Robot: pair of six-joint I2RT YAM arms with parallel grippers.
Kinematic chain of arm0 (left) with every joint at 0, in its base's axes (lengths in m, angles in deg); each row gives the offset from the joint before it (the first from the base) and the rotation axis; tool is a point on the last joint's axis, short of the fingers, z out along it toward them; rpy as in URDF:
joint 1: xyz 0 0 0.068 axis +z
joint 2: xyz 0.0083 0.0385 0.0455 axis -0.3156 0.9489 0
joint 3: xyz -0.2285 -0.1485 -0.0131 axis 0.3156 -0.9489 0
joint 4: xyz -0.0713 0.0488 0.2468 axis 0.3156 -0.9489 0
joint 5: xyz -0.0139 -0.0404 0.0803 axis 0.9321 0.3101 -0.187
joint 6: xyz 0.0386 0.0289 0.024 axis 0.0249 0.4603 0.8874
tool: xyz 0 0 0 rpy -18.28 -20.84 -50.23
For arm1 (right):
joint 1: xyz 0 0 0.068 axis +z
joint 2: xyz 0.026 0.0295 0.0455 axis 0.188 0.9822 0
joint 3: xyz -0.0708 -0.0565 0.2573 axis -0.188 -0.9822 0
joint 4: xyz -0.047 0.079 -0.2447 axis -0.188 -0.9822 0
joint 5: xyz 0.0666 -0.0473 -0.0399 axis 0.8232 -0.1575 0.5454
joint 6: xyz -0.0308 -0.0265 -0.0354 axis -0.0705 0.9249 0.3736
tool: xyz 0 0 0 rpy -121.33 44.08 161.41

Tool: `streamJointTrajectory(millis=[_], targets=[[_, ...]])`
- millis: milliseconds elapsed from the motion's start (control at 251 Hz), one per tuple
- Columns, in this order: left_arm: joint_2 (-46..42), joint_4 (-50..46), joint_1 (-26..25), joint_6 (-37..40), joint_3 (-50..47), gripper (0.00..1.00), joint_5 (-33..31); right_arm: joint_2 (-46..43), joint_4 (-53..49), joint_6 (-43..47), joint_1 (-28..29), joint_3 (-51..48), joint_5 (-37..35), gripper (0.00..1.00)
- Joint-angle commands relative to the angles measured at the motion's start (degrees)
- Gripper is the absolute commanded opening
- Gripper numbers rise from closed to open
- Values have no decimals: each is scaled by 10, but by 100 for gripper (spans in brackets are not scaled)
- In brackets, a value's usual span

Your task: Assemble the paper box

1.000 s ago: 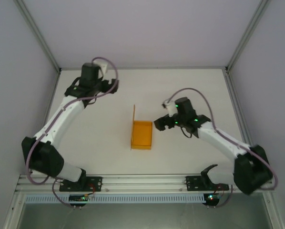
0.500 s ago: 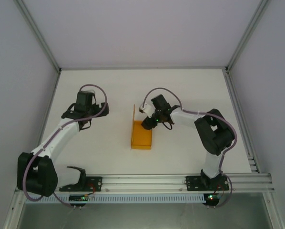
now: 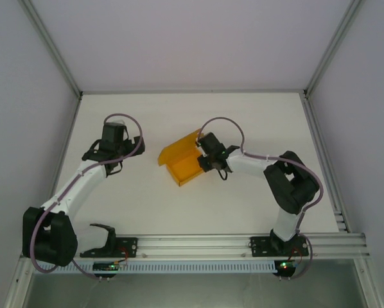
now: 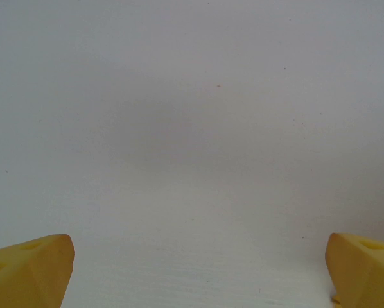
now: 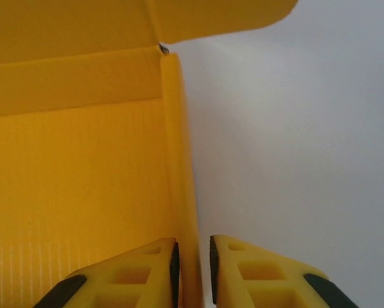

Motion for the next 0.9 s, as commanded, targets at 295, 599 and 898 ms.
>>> streamJointTrajectory(millis=[295,599,898], targets=[[13,14,2,-4,-3,100,24,-2,-249,-322,107,71,-100,29],[-3,59,0,46,-19,99,144,-117,-176,-248,102,27,-140,47],[-55,66,-12,105,24,100,205,-275,-41,144,14,-29,18,99]])
